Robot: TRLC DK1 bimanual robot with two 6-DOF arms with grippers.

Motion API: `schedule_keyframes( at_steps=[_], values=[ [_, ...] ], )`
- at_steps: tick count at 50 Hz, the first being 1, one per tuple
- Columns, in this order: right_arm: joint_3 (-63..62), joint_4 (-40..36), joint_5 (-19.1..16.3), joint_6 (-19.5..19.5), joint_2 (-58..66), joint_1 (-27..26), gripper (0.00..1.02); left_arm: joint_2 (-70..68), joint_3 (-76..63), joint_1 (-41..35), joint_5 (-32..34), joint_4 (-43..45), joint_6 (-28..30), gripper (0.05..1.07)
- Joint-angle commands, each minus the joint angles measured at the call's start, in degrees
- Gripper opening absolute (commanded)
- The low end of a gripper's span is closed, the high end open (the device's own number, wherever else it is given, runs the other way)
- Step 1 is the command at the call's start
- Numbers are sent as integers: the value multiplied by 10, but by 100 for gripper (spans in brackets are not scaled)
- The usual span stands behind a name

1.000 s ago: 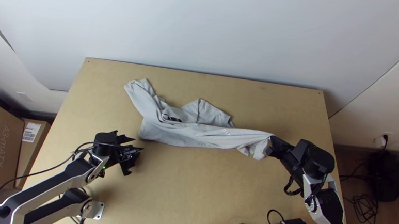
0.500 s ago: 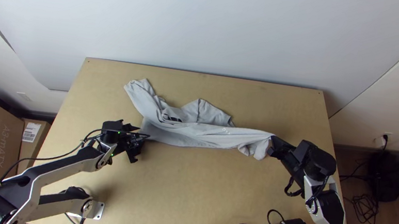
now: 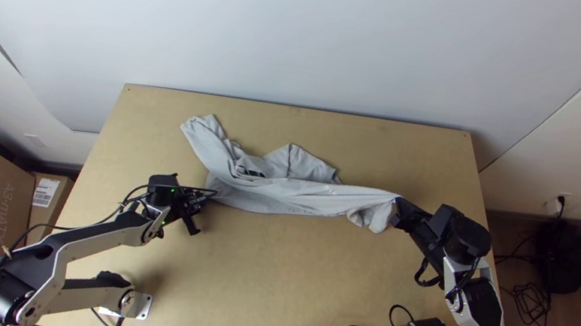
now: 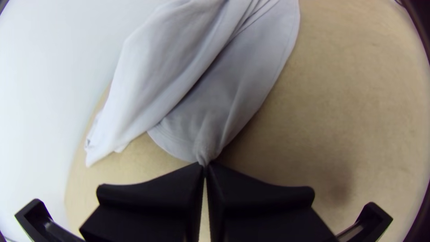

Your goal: Fold the t-shirt

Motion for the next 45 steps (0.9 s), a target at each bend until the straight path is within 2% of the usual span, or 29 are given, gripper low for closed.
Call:
schedule_keyframes(
  at_steps=[1,12,21,34,45],
  values=[
    [3,4,3,11,-2,-5,2,-29,-6,10,7,-43,-64,8],
    [33,-36,-6,21,24,-5,2,-71,100,57,6,-174,-246,8],
    [107,-119,-18,21,87,-25,2,-117,184,82,4,-271,-355,8],
    [262,-222,-18,16,198,-94,2,-137,339,156,-12,-385,-429,8],
    [394,-262,-18,-26,257,-110,2,-121,479,194,-43,-475,-475,8]
  ],
)
